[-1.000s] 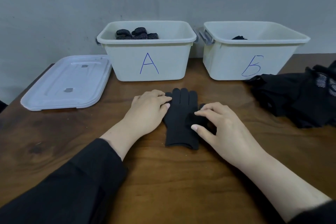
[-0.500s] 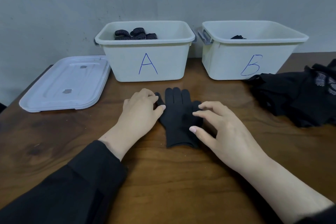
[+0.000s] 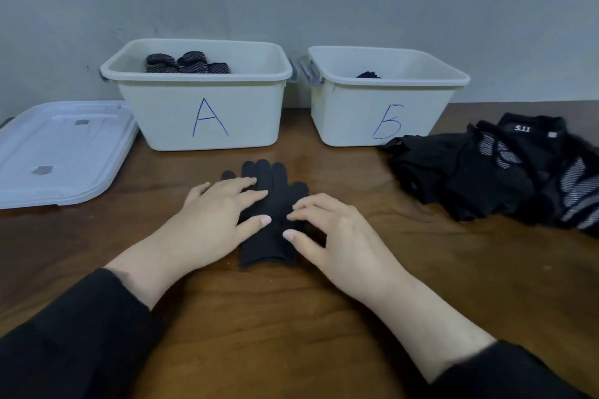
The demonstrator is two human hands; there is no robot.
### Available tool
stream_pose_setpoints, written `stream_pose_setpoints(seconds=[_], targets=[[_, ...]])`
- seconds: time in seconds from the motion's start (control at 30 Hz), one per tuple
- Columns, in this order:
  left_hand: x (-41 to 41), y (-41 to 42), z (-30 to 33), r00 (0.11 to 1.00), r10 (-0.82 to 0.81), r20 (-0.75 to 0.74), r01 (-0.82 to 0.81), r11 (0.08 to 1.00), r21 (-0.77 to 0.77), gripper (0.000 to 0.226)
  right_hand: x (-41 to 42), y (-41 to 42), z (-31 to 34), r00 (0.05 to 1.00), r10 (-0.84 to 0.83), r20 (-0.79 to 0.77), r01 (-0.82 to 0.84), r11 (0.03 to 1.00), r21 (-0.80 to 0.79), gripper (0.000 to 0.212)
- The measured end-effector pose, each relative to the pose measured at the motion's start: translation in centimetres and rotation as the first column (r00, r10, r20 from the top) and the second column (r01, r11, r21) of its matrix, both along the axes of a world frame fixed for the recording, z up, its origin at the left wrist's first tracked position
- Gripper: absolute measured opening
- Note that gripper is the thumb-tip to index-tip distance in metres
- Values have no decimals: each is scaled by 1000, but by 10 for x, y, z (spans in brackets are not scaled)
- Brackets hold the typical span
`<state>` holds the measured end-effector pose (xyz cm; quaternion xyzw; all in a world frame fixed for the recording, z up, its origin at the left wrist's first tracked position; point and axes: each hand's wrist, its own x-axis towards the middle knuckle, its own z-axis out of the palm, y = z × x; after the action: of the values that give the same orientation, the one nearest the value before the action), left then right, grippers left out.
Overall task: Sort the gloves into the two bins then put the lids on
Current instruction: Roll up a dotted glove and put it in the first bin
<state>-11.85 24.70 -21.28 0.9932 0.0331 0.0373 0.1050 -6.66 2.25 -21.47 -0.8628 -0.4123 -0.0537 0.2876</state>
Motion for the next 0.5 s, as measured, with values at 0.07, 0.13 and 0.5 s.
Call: stream_pose_setpoints(seconds=[0.07,0.13,0.5], targets=[[1,-2,0,1000,18,22,-18,1000,4,55,5,-5,2,998,-59,-29,62,993,104,22],[2,-5,2,993,23,114,-22,1000,-12,47,10,-10,4,991,-116,-66,125,980,155,19],[13,-107,7,935,-180,306,185,983,11,35,59,-70,0,880,-424,213,340,877,339,10]])
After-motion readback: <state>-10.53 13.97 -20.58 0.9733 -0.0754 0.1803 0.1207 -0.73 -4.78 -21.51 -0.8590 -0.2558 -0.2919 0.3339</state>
